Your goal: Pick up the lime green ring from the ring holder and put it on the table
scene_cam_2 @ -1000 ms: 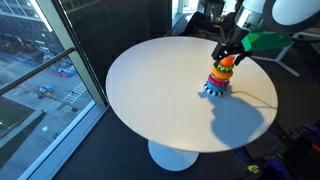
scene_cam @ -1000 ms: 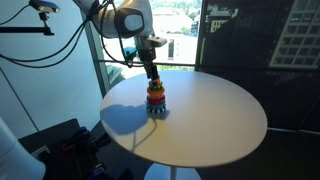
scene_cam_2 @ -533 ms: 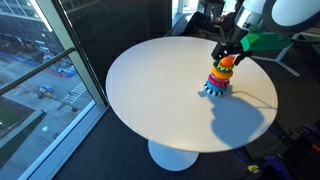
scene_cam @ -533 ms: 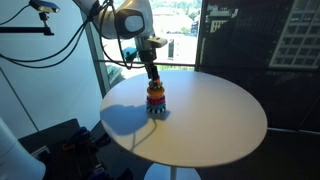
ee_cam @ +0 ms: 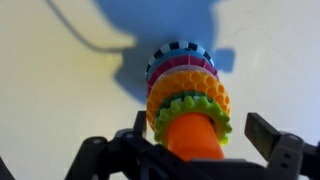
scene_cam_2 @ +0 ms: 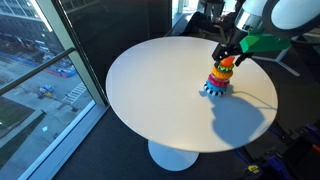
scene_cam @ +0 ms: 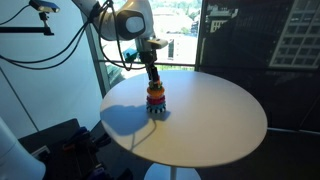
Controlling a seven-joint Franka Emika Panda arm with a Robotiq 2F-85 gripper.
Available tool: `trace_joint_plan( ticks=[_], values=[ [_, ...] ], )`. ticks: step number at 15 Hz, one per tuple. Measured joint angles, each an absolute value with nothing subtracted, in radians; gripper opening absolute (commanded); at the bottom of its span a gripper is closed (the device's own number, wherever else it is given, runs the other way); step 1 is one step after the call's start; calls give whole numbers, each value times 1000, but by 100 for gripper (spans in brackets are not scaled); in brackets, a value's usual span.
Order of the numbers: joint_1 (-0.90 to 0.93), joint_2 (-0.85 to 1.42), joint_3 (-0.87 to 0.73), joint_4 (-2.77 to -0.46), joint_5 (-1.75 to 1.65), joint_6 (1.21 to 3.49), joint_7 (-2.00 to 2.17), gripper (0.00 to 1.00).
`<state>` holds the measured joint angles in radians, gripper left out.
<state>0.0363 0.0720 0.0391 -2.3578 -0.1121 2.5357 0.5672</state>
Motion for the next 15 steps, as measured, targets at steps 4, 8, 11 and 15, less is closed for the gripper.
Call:
trace_joint_plan(
  ticks=[4,8,11,15],
  values=[
    [38,73,38,-2358,-133,2536,598,60],
    [41,73,38,-2357,-136,2536,622,48],
    [42,68,38,-2357,-136,2536,629,48],
    [42,42,37,-2357,-136,2536,631,48]
  ],
)
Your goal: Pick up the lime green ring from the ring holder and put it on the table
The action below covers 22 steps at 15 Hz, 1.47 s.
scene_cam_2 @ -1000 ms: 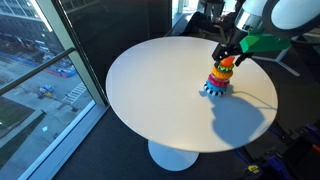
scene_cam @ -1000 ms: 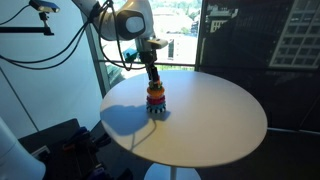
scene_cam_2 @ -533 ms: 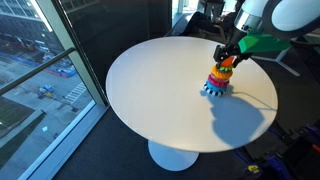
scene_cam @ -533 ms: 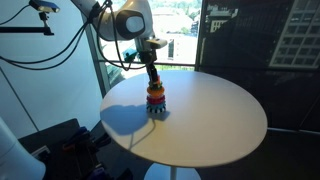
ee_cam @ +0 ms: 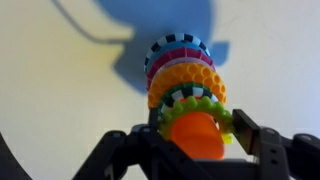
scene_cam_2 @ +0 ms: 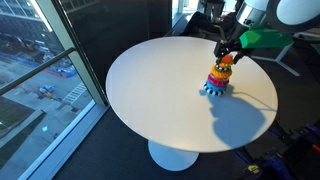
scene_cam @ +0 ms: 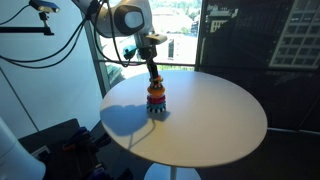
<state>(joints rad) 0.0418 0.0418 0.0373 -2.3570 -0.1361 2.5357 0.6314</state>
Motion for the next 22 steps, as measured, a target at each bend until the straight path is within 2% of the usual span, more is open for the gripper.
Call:
trace_joint_plan(
  ticks=[12,22],
  values=[
    [46,-108,57,-2358,-10,2445,574,48],
    [71,-80,92,-2358,41,2320,463,48]
  ],
)
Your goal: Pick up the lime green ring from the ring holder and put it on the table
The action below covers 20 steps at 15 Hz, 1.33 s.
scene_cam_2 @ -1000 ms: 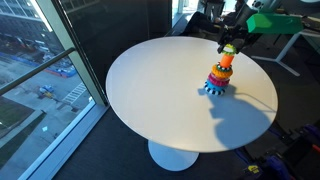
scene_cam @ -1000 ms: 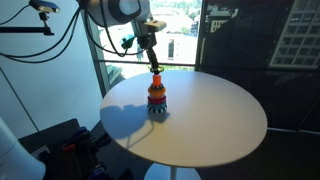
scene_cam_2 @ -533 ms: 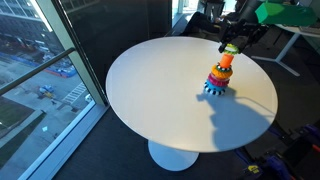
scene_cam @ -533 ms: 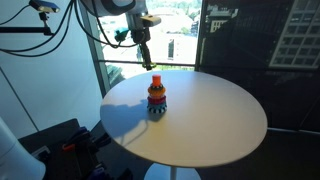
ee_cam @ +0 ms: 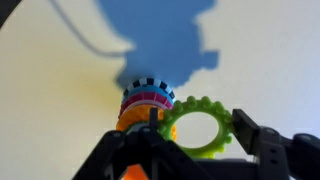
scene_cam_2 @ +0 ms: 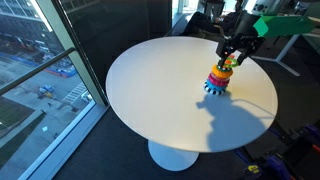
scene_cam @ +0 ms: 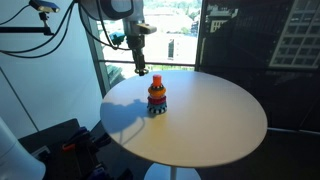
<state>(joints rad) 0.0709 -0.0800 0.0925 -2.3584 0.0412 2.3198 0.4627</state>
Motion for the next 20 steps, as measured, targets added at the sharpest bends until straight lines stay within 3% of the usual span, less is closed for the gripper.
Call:
trace_joint_plan(
  ticks=[7,16,17,20],
  values=[
    [96,24,105,-2358,38,2342,466,48],
    [162,184,104,-2358,-5,2529,556,48],
    [167,190,103,-2358,-5,2530,557,73],
    [168,191,100,-2358,-5,2530,557,73]
  ],
)
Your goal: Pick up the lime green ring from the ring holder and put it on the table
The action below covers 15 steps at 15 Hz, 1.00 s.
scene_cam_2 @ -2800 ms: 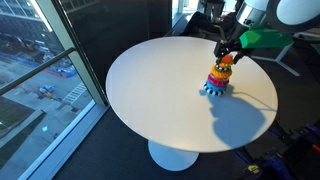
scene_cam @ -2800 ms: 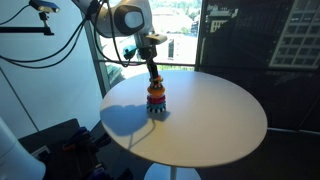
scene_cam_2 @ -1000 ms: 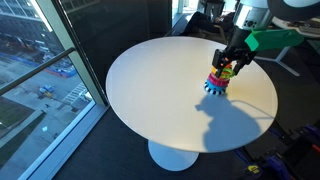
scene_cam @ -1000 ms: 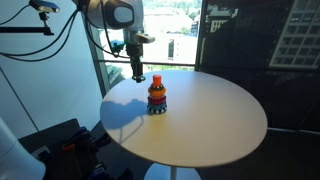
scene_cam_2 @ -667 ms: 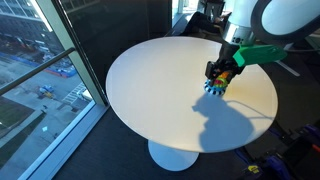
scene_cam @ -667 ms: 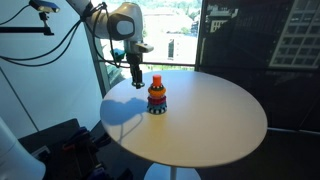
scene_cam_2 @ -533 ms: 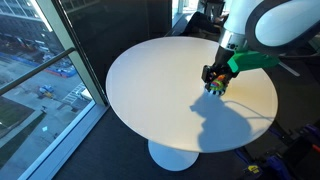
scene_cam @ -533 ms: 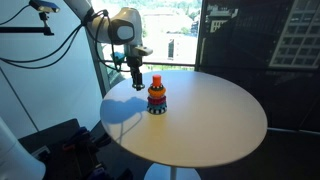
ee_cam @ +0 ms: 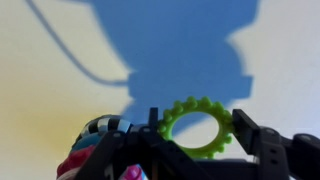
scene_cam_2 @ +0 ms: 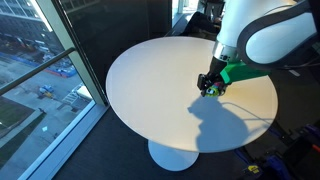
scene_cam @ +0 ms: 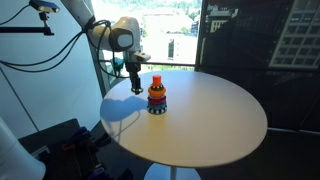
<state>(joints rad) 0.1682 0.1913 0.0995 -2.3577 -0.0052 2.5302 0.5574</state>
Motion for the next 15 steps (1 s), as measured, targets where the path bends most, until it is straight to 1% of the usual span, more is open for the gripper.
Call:
trace_joint_plan(
  ticks=[1,7,15],
  values=[
    [168,191,98,-2358,-5,2530,557,48],
    [172,203,83,-2358,-11,2545,566,48],
    [222,303,44,-2354,-42,2629,615,48]
  ],
)
